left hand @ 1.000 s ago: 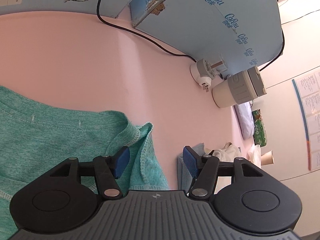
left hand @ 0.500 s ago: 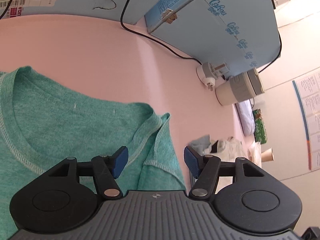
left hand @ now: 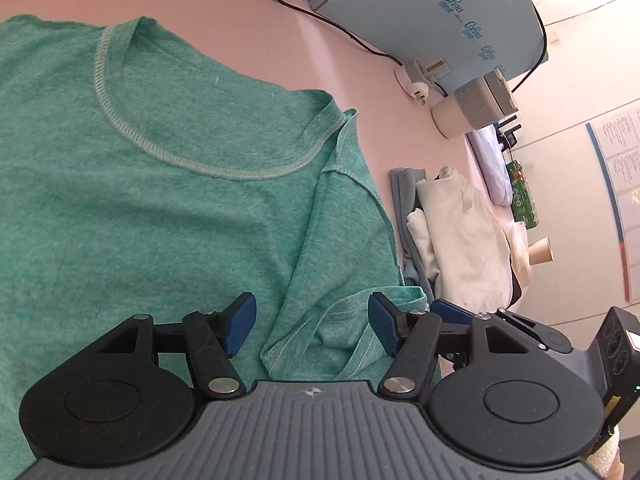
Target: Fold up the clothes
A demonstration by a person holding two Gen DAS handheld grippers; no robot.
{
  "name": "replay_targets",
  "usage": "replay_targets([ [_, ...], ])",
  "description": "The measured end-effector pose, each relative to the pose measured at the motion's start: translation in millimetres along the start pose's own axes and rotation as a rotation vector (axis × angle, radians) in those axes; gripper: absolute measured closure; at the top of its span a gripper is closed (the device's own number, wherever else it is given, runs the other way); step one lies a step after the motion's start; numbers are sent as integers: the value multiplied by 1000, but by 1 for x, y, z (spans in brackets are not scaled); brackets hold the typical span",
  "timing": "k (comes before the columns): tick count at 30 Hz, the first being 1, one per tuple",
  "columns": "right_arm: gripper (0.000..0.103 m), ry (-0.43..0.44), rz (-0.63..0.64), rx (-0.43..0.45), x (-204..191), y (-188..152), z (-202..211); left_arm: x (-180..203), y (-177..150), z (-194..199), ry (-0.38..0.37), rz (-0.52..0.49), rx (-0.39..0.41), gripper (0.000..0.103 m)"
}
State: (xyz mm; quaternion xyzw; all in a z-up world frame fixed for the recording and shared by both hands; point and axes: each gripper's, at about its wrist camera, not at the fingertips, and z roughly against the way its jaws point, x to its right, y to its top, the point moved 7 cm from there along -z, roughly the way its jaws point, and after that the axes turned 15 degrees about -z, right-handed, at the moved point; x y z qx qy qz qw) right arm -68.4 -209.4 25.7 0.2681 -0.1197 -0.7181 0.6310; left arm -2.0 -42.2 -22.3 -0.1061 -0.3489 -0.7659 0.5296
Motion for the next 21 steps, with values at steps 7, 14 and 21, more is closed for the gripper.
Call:
replay_targets([
  [7,98,18,17,-14,-5,-10,-7,-16,-10,21,38,54,57,44],
  [14,99,183,146,-83,-52,-42,29,-26,-23,31,57,86,86,44],
  [21,91,105,355,-234,-65,-82,24,-26,-31,41,46,83,108,43],
])
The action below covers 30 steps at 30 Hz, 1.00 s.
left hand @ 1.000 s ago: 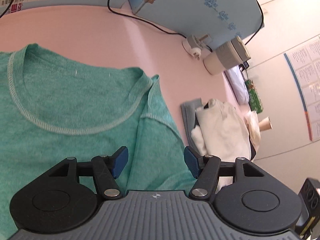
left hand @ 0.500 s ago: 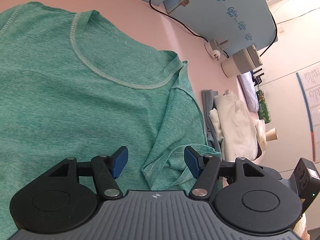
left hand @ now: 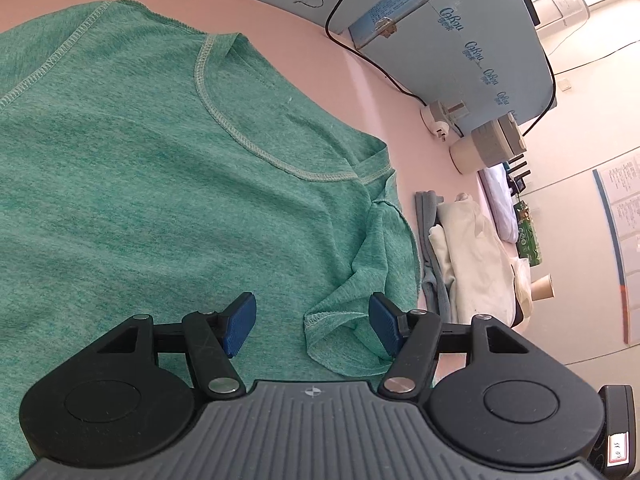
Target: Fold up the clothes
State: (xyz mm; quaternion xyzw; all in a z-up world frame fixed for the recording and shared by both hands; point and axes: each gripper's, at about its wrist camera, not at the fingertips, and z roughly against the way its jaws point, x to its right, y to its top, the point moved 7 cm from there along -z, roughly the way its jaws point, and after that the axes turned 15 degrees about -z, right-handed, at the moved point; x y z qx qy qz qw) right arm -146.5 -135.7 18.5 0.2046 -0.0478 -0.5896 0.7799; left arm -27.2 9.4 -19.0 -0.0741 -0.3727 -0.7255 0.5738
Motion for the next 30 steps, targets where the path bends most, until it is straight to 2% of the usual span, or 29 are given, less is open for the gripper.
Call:
replay_targets([
  [3,86,5,36,-22,-3,-4,8,0,-3,1,-13,6,-1,43],
  [5,77,18,23,1,-1,1,18,1,-4,2,-25,10,0,43],
  [9,64,43,-164,174,22,38,46,5,-4,-1,-44,-1,1,43],
  [13,64,48,-462,362,73,86,51,12,-1,-9,-45,-40,-3,43],
  [14,64,25,-474,392,83,99,47,14,0,-11,-43,-53,-4,43],
  [18,65,25,-399,397,85,137,23,19,2,-22,-33,-96,-17,43],
  [22,66,-35,-316,302,82,147,-20,26,2,-29,-20,-168,-26,45],
  [23,69,-55,-305,280,83,147,-29,29,2,-30,-17,-189,-26,46],
  [25,79,-54,-307,245,85,144,-42,34,1,-34,-16,-231,-41,67],
  [26,87,-54,-303,229,85,142,-46,37,0,-36,-15,-250,-52,84],
  [27,96,-57,-297,214,85,140,-49,39,-2,-36,-14,-271,-59,92],
  [29,100,-103,-291,212,92,138,-50,42,-6,-35,-9,-319,-66,99],
  [30,103,-132,-298,219,97,138,-49,43,-6,-33,4,-337,-63,100],
])
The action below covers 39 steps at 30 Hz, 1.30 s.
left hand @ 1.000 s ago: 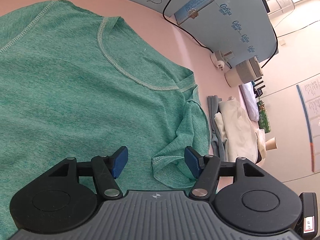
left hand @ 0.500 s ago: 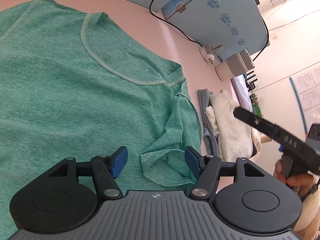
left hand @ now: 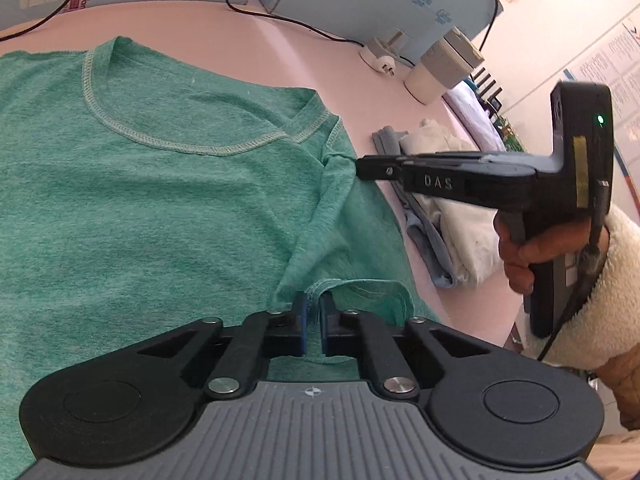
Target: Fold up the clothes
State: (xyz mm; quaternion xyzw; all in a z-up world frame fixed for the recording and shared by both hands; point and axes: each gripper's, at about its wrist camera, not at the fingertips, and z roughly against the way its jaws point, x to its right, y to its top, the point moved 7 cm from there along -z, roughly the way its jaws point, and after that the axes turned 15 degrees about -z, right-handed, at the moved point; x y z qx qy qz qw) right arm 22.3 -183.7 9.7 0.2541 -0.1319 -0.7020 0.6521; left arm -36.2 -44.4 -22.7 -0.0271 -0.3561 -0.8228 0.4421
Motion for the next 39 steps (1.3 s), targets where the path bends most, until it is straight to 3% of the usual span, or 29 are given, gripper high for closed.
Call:
replay_targets([
  [6,103,-174,-47,99,37,20,9,-28,2,16,171,3,23,100],
  [13,93,-75,-156,110,47,14,37,-53,0,37,218,54,52,99],
  [16,92,46,-97,71,30,-6,62,-55,1,35,209,66,53,96],
  [18,92,164,-28,-9,9,-26,70,-52,6,29,194,64,53,96],
  [21,92,169,80,-106,-11,-60,63,-43,13,21,167,39,55,96],
  [25,92,170,74,-191,-19,-99,52,-31,23,18,157,-7,58,96],
  [30,90,220,159,-340,-28,-135,79,-32,32,17,160,-24,58,96],
  [35,90,191,-23,-267,-2,-121,102,-21,61,10,109,-55,93,94],
  [39,90,200,-211,-220,20,-114,105,-2,97,-6,8,-65,130,82],
])
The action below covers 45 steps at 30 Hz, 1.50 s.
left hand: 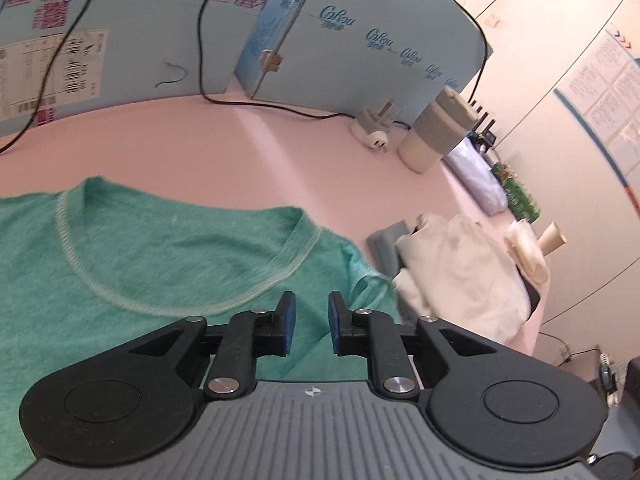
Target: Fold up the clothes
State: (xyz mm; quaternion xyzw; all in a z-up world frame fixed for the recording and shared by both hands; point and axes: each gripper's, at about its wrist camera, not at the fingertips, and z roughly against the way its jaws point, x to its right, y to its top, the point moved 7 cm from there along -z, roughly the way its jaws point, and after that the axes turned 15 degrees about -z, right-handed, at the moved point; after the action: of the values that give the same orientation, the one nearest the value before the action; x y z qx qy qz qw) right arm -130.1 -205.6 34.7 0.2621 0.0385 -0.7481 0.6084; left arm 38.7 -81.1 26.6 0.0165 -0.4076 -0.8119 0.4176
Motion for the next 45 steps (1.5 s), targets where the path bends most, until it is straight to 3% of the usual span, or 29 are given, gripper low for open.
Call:
replay_targets([
  [2,90,1,-37,15,6,-1,-2,12,13,-16,-36,-30,-3,81],
  [6,90,-6,15,23,5,-8,-9,32,24,-59,-91,-84,-70,81],
  [10,90,-28,72,49,8,-11,-17,37,23,-96,-90,-92,-118,81],
  [13,93,-43,37,127,17,-1,-16,32,23,-114,-84,-64,-108,81],
  [18,102,-179,-83,244,51,12,2,24,38,-132,-85,-26,-38,80],
  [20,102,-218,-128,256,63,15,10,24,46,-140,-85,-23,-26,79],
  [22,102,-190,-202,254,73,16,15,26,53,-147,-76,-28,-22,76],
  [25,100,-185,-194,243,72,16,17,30,61,-150,-80,-19,-24,66],
  [29,88,-204,-129,184,61,15,21,30,60,-123,-79,-14,5,63],
  [30,76,-210,-133,174,60,15,26,29,59,-112,-77,-16,21,61],
  [33,54,-189,-128,191,50,13,47,21,49,-64,-52,-30,68,50],
  [37,47,-161,-103,250,32,22,73,-4,23,-1,47,6,104,37],
  [42,40,-102,7,337,-8,49,85,-42,-14,70,205,173,154,23],
  [45,36,-47,121,356,-47,66,83,-59,-37,112,295,248,201,21],
])
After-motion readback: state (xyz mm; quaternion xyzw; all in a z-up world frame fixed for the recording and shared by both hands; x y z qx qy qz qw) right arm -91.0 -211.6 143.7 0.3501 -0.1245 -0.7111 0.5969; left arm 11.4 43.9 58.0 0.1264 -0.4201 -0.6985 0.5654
